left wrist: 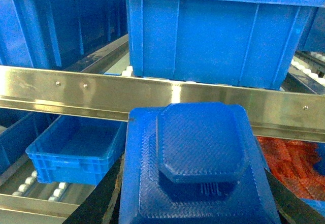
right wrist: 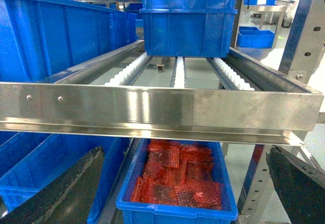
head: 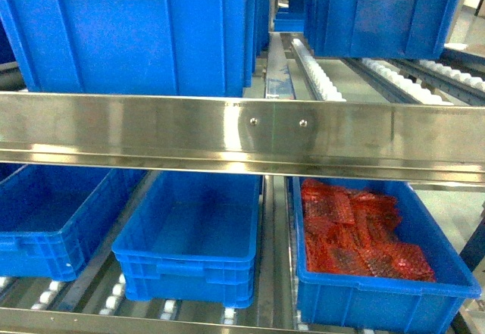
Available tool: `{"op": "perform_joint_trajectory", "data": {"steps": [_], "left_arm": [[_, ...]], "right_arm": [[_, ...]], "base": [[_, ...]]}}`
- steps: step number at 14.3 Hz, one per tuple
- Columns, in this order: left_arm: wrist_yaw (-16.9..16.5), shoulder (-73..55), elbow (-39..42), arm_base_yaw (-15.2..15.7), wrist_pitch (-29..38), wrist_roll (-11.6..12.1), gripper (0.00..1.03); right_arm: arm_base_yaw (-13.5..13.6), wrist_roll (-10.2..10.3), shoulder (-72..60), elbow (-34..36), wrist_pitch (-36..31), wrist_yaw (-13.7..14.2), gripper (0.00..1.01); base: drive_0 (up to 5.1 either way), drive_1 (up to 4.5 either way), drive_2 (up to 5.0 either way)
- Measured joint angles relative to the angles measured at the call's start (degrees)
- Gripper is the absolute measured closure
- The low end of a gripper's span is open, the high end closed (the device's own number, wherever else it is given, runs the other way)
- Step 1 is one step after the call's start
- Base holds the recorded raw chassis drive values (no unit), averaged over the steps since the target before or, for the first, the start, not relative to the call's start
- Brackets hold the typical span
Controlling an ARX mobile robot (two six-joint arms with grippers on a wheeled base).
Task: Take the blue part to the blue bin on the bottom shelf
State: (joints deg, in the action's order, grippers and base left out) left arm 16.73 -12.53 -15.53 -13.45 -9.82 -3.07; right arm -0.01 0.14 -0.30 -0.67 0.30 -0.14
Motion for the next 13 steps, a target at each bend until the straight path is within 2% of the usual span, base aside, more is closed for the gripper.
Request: {"op": "perform_joint_trajectory", "data": {"steps": [13], "left_arm": [[0.0, 0.0, 0.0, 0.0, 0.0, 0.0, 0.60]], "right_arm": [[0.0, 0.0, 0.0, 0.0, 0.0, 0.1, 0.03]], "base": [[0.0, 0.00, 0.0]]}}
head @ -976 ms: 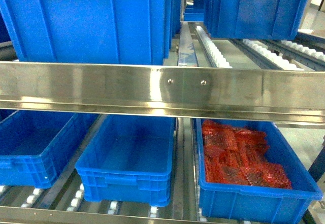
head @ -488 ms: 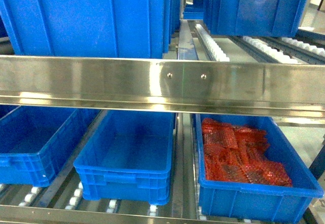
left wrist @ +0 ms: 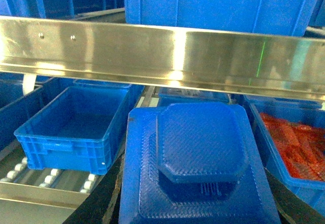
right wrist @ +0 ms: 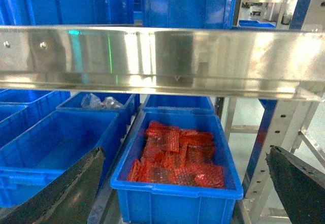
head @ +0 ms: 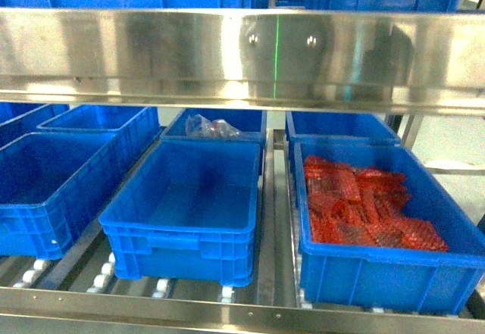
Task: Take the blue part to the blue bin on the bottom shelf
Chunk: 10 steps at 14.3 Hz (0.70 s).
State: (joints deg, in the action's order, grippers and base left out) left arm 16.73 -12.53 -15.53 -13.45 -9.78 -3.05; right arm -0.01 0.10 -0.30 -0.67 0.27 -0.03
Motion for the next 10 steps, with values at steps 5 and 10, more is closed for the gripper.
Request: {"op": "perform_joint_trajectory", "data": {"steps": [5, 10], "left_arm": [[0.0, 0.0, 0.0, 0.0, 0.0, 0.0, 0.60], [0.0, 0.0, 0.0, 0.0, 0.0, 0.0, 0.60]], "right_arm": [[0.0, 0.1, 0.0, 0.0, 0.0, 0.0, 0.03], [0.0, 0.1, 0.0, 0.0, 0.0, 0.0, 0.03]], "base": [[0.0, 0.00, 0.0], [0.0, 0.00, 0.0]]}}
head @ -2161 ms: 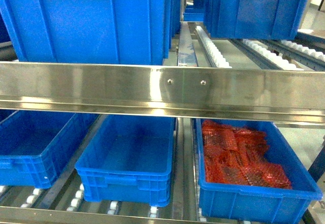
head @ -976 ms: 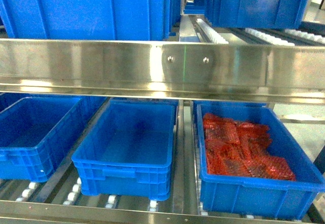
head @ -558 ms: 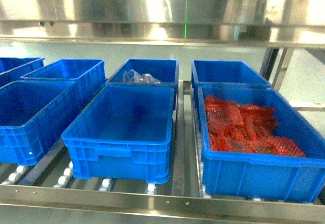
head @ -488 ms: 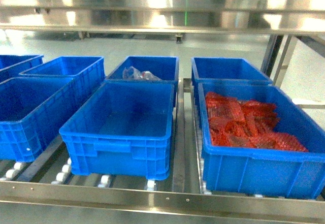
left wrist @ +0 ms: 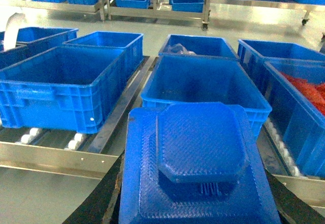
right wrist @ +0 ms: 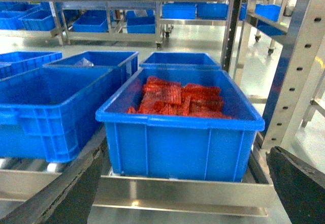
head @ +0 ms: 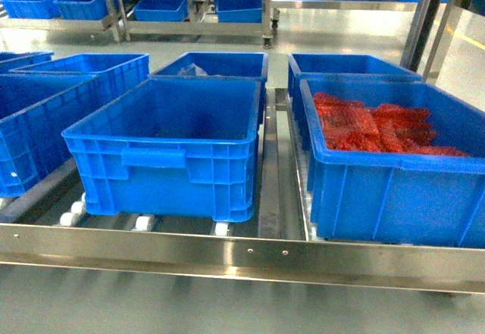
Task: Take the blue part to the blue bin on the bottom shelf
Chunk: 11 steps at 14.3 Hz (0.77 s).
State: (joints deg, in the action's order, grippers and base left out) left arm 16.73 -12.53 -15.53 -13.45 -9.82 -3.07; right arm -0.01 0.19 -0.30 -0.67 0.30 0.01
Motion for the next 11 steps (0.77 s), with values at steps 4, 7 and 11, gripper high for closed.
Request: {"op": "perform_joint_trajectory", "data": {"steps": [4, 7, 11], "left_arm": [[0.0, 0.0, 0.0, 0.0, 0.0, 0.0, 0.60], [0.0, 0.0, 0.0, 0.0, -0.1, 0.0, 0.60], [0.0, 0.0, 0.0, 0.0, 0.0, 0.0, 0.60]], "right_arm": [[0.0, 0.0, 0.0, 0.0, 0.0, 0.0, 0.03], [0.0, 0.0, 0.0, 0.0, 0.1, 0.0, 0.03], [0.0, 0.0, 0.0, 0.0, 0.0, 0.0, 0.03]], "base": [[0.0, 0.00, 0.0], [0.0, 0.00, 0.0], [0.0, 0.00, 0.0]]}}
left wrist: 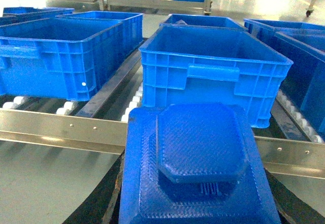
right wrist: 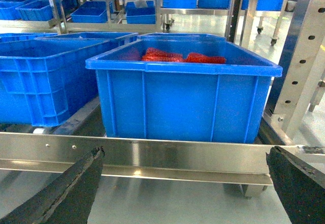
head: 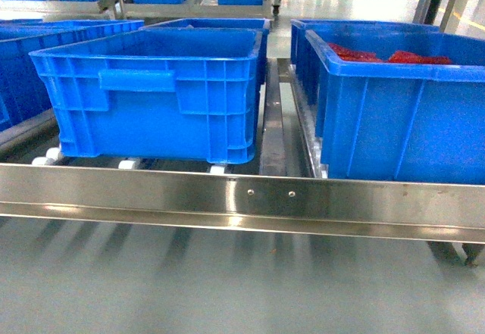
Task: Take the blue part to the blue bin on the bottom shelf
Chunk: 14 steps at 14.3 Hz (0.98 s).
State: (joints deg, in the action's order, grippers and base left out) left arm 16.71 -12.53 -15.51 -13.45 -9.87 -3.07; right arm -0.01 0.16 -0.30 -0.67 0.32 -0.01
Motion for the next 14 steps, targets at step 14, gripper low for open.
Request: {"op": "perform_joint_trajectory", "data": {"steps": [14], "left_arm": [[0.0, 0.0, 0.0, 0.0, 0.0, 0.0, 0.60]], "right_arm": [[0.0, 0.0, 0.0, 0.0, -0.1, 0.0, 0.03]], "base": [[0.0, 3.39, -3.4]]}}
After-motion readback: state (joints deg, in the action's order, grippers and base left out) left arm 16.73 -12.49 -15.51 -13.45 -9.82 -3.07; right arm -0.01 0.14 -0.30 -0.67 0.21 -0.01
